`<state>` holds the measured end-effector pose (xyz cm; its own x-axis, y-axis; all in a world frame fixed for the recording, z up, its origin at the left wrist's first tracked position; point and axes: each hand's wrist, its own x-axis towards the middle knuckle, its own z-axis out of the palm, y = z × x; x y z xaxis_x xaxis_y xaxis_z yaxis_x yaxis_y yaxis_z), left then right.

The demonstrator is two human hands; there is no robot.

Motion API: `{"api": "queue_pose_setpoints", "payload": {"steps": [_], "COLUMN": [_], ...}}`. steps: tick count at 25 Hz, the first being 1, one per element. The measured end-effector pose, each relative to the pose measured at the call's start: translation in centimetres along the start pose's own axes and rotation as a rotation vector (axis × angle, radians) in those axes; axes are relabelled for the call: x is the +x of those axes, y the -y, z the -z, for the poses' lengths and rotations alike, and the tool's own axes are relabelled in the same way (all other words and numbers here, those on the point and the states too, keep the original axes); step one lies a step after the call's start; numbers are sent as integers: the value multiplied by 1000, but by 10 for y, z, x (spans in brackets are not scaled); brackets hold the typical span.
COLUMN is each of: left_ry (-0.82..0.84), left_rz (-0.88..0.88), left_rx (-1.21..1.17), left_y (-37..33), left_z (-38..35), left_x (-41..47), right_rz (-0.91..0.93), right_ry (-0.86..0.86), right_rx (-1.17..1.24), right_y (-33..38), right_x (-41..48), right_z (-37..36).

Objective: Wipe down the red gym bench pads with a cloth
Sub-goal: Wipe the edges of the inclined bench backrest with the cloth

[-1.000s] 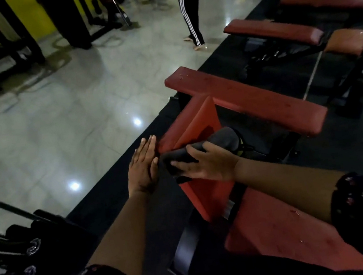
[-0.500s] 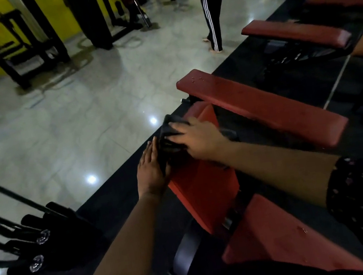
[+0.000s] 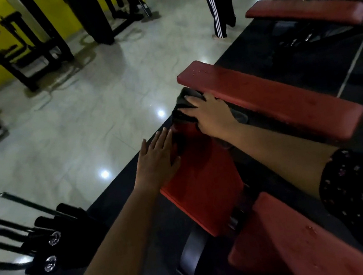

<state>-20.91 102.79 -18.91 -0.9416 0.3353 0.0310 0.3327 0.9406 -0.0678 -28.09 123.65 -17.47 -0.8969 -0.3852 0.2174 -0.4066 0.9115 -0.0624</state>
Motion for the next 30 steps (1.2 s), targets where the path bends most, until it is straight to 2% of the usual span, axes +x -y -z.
{"api": "queue_pose_setpoints", "payload": {"steps": [2,5,7,11,14,16,19,20,23,25,27,30], "left_ry": [58,110,128,115,109,98,56,54,71,47,-13,-20], "left_rz": [-36,-70,-103,-178,-215,-252,-266,-271,-349,-321,-239,-133], "left_rx": [-9,-44,-44,-26,1,43,215,287,469,550,634,624], "left_y": [-4,-15,-23,-35,-44,-51,-64,-67,-74,-79,-89,-108], "left_z": [2,5,7,13,14,10,0,-2,-3,-4,-11,-32], "left_x": [21,46,63,99,121,131,136,136,139,136,126,109], "right_rz": [-152,-476,-560,-539,-428,-441,-516,-503,-462,-445,-459,-484], "right_ry": [-11,107,150,116,57,125,316,301,51,-45,-34,170], "right_rx": [173,691,898,941,862,799,698,683,768,782,758,669], "right_y": [-26,-54,-55,-62,-68,-73,-80,-81,-75,-72,-74,-83], "right_x": [7,3,-11,-10,-13,-33,-67,-68,-53,-46,-55,-86], "right_z": [-13,-49,-68,-69,-85,-122,-166,-170,-160,-155,-172,-216]}}
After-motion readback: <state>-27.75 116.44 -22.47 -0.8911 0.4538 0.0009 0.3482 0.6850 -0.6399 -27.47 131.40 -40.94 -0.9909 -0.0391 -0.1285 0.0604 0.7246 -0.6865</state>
